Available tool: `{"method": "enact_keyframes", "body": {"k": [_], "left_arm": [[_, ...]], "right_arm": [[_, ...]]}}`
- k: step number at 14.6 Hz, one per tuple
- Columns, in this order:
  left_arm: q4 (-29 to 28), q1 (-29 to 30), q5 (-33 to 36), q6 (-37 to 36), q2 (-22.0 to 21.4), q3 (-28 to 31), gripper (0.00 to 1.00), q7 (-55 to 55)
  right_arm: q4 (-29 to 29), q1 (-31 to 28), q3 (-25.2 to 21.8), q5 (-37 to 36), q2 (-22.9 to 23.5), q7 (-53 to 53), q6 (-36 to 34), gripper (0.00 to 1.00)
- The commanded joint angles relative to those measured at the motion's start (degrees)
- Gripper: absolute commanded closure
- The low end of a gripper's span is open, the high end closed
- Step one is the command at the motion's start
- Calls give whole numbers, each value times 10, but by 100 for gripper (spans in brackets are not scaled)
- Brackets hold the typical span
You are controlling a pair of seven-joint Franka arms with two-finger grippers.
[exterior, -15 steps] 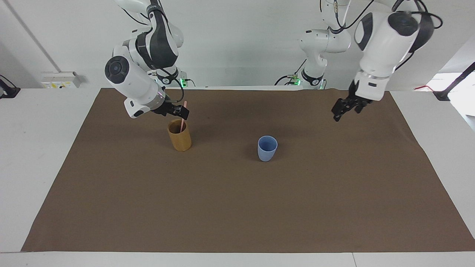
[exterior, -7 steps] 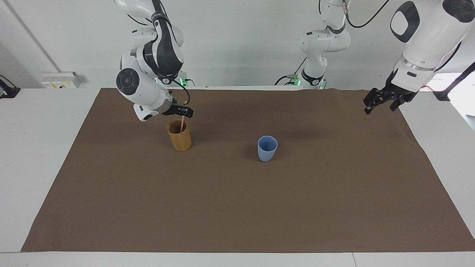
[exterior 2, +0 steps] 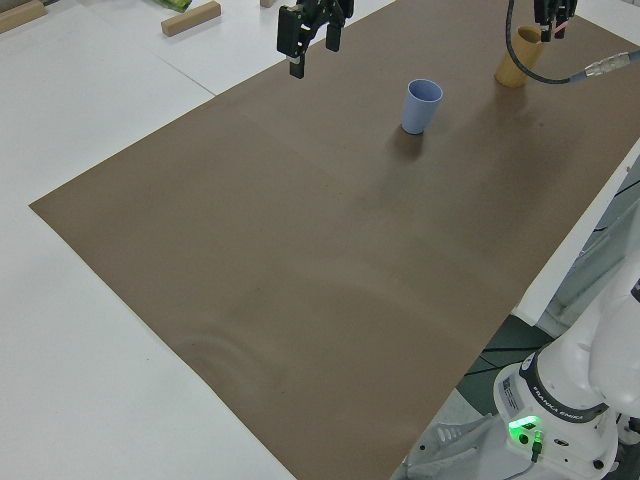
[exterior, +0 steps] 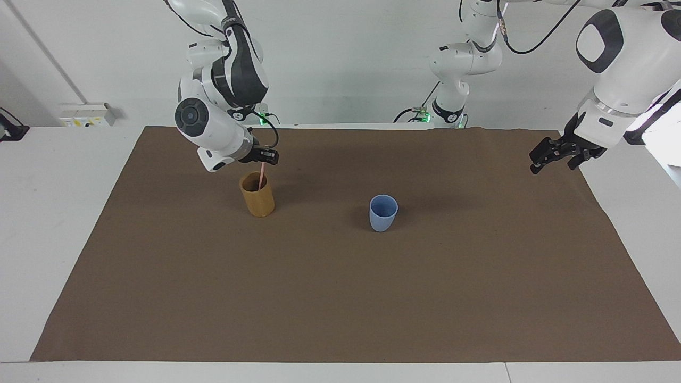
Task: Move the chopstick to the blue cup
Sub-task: 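Pull the pink chopstick from the tan cup with the right gripper, then carry the pink chopstick over the blue cup with the right gripper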
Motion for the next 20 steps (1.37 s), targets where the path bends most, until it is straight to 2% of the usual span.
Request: {"method": "enact_keyframes", "body": {"k": [1, 5, 7, 9, 13, 16, 18, 20], "left_arm": [[11, 5, 6, -23, -3, -3, 0, 6], [-9, 10, 6, -17, -13, -3, 0, 2], [-9, 11, 6, -17, -13, 0, 0, 2], [-9, 11, 6, -17, -13, 0, 0, 2], [-9, 11, 6, -17, -13, 0, 0, 2], [-9, 11, 6, -17, -13, 0, 0, 2], [-9, 11, 6, -17, -13, 0, 0, 2], [-9, 11, 6, -17, -13, 0, 0, 2]], "right_arm": [[-10, -6, 1, 10, -13, 5, -8, 70], [-8, -7, 0, 10, -13, 5, -15, 100], [1, -10, -1, 9, -10, 5, -30, 100], [46, -23, -2, 10, 2, 5, -74, 100], [185, -48, -4, 8, 20, 8, -212, 100], [282, -55, -4, 49, 24, 25, -278, 100], [360, -42, 2, 109, 63, 137, -278, 100], [398, 13, 6, 136, 86, 244, -225, 100]]}}
